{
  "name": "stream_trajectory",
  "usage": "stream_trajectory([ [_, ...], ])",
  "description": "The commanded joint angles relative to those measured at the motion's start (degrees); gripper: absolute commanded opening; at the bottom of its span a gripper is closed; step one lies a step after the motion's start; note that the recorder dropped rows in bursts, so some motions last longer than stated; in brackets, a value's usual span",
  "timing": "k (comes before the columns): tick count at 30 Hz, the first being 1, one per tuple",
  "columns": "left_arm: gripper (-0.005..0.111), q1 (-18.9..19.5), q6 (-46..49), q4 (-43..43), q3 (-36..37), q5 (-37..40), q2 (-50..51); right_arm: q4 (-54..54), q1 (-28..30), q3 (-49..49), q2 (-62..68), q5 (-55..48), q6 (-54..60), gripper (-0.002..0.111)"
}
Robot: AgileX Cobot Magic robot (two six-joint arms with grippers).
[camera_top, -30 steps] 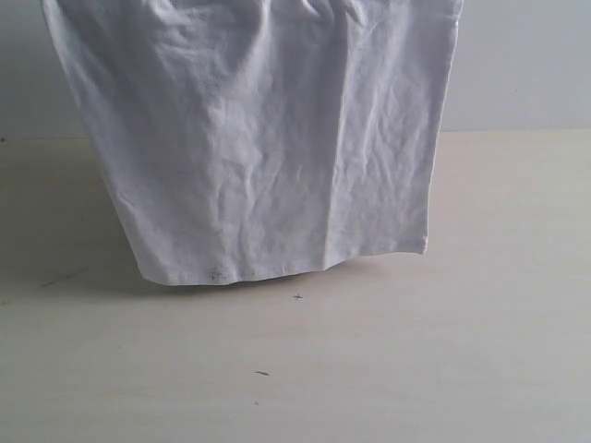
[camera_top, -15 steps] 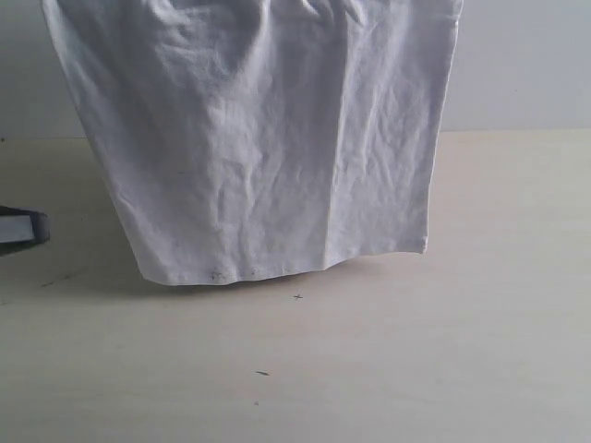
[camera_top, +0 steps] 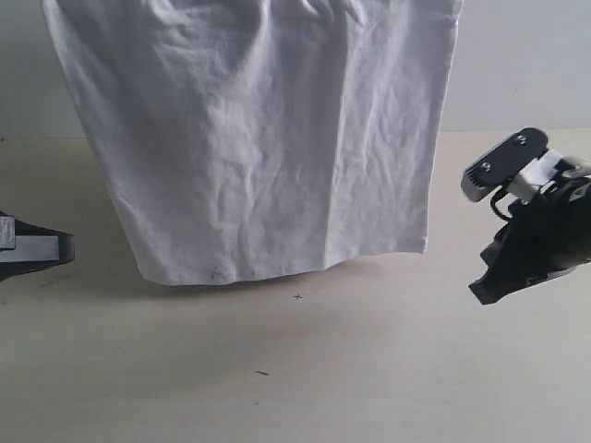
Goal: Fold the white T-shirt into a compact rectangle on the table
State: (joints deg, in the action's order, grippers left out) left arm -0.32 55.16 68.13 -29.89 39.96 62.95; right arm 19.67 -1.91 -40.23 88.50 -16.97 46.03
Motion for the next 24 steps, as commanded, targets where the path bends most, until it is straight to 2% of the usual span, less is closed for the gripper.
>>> stream_trajectory([
  [1,0.049,-0.35,0.45,0.47,-0.39,0.25,0.16,-0.18,-0.13,-3.86,6.50,-0.67,7.11,0.000],
  [9,0.050,-0.35,0.34,0.47,-0.39,0.33,0.16,2.42,-0.13,-4.20,7.23,10.15,3.44,0.003],
  [17,0.050,-0.35,0.34,0.22,-0.39,-0.02,0.16,2.92,-0.13,-4.20,7.23,10.15,3.74,0.042],
  [20,0.050,-0.35,0.34,0.22,-0.39,-0.24,0.16,8.90,-0.13,-4.20,7.56,11.44,4.19,0.058],
  [24,0.050,-0.35,0.34,0.22,-0.39,-0.83,0.16,10.42,-1.96,-4.20,8.92,11.21,8.20,0.060],
])
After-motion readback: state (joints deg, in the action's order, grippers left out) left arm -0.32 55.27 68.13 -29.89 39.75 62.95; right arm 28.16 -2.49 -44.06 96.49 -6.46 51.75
